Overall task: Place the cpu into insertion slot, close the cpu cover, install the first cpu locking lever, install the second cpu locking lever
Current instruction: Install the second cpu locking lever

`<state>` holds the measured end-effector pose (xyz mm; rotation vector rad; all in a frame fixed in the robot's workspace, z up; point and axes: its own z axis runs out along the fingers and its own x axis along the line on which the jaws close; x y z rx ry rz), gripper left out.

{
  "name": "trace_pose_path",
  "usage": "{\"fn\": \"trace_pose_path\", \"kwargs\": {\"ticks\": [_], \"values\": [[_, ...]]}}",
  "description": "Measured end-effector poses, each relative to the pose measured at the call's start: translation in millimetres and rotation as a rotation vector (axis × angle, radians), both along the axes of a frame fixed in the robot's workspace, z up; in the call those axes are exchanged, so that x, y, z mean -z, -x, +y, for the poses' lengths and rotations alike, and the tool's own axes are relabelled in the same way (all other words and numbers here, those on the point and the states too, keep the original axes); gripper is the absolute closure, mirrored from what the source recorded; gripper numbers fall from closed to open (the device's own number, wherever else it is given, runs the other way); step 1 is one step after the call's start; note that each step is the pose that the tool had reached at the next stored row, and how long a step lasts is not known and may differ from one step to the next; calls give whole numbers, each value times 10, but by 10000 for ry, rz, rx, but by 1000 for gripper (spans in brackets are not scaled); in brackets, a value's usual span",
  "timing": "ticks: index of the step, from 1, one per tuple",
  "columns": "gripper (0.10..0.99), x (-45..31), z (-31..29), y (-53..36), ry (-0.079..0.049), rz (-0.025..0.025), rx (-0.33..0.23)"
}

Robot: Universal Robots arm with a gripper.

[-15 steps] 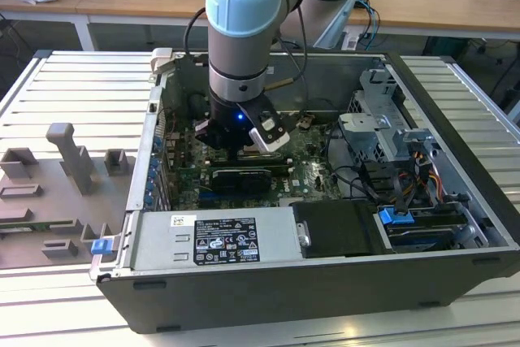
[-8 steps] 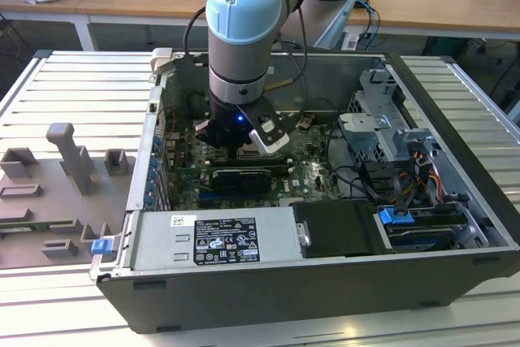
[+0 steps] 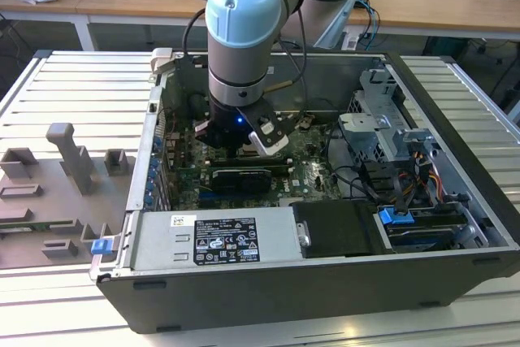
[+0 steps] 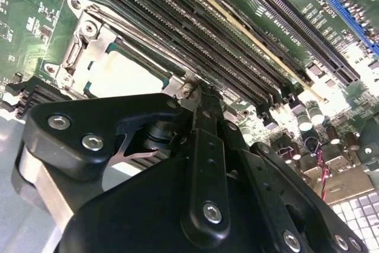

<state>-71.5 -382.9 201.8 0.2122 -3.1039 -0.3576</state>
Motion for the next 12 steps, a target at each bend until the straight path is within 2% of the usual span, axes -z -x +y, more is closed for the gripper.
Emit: {"fn": "trace_pose_path", "kwargs": {"ticks": [2, 4, 12], "values": [[984, -64, 0, 0, -1, 0, -1], [984, -97, 0, 0, 0, 0, -2], [984, -146, 1, 2, -3, -1, 0]]}}
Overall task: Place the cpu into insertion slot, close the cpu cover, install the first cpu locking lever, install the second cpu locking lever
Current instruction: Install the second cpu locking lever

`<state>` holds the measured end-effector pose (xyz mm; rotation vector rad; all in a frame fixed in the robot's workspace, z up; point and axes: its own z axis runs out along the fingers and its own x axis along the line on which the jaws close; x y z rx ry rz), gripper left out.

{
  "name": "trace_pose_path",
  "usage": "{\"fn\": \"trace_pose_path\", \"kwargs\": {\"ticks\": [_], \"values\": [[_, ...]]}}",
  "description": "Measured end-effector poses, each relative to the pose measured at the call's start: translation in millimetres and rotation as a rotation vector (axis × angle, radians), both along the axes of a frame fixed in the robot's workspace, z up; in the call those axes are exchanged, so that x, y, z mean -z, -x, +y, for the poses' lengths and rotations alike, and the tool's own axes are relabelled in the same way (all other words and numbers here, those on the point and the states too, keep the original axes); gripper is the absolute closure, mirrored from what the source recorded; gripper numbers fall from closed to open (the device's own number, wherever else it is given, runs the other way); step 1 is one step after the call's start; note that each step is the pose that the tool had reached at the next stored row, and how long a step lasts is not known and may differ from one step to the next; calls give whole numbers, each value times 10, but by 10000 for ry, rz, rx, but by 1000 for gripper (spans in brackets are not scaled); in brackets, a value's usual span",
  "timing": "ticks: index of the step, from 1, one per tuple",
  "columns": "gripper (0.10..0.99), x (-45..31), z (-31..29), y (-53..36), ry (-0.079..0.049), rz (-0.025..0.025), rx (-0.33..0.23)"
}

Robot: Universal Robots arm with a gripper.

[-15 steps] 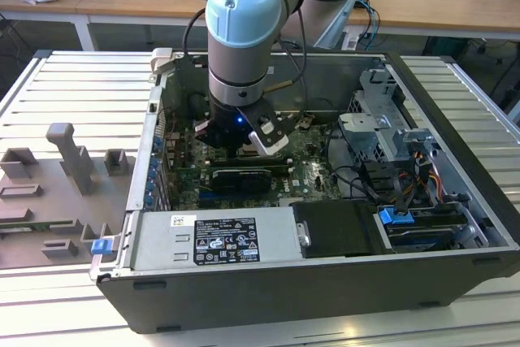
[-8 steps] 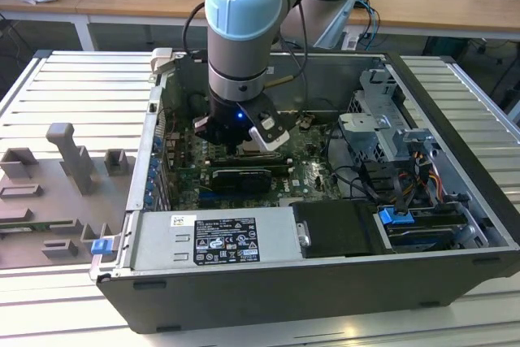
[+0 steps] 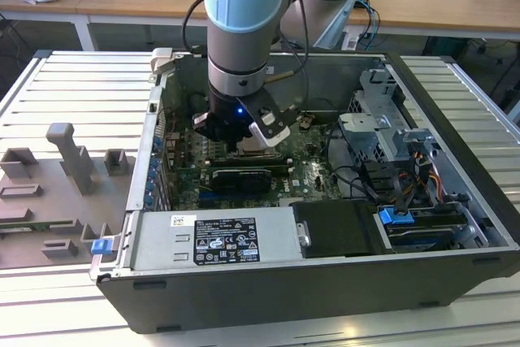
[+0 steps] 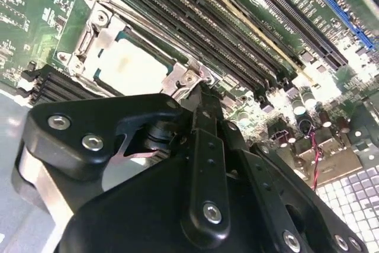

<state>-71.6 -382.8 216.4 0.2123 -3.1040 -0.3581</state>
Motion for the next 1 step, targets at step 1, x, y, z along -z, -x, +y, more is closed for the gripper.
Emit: {"fn": "trace_pose_path", "kwargs": {"ticks": [1], "values": [[984, 0, 0, 0, 0, 0, 0]]}}
